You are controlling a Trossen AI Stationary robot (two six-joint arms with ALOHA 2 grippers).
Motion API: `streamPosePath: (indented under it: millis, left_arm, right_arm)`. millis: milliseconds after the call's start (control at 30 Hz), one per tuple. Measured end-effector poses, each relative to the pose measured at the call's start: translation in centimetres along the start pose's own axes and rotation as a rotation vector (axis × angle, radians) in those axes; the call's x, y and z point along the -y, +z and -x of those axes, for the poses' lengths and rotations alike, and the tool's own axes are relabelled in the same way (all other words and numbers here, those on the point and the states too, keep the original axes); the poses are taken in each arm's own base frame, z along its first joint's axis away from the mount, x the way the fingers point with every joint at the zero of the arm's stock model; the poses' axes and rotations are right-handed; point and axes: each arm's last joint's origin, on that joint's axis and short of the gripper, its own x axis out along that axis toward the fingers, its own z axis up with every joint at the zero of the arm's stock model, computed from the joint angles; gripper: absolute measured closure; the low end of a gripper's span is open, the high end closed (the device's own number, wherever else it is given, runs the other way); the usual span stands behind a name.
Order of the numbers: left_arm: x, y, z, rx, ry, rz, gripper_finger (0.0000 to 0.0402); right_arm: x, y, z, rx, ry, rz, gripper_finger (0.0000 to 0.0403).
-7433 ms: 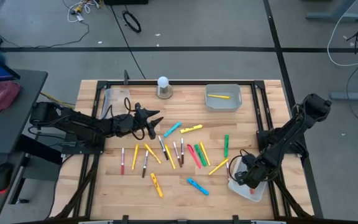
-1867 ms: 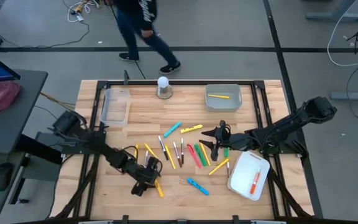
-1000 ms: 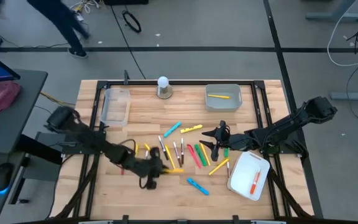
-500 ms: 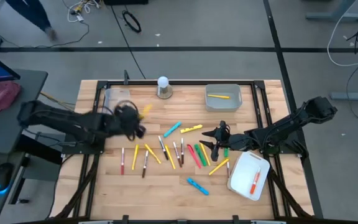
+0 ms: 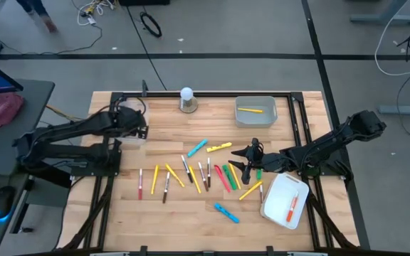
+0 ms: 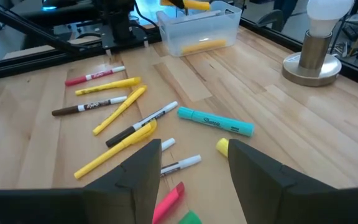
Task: Pick & Place Markers
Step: Put the yellow highlighter into the transparent bin
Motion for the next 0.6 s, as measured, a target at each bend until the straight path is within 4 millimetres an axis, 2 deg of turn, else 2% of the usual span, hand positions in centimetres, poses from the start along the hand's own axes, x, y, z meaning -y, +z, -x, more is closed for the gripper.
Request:
streamPosePath:
  millis: [200, 600]
  left_arm:
    - [0.0, 0.1, -2.8, -0.04, 0.028, 0.02, 0.0326]
    - [0.5, 0.8, -5.8, -0.097, 0.111, -0.004, 0.0314]
  right_arm:
    - [0.0, 0.0, 0.0, -0.003, 0.0, 0.002, 0.0213]
    - [0.0, -0.1, 0.0, -0.009, -0.002, 0.006, 0.0213]
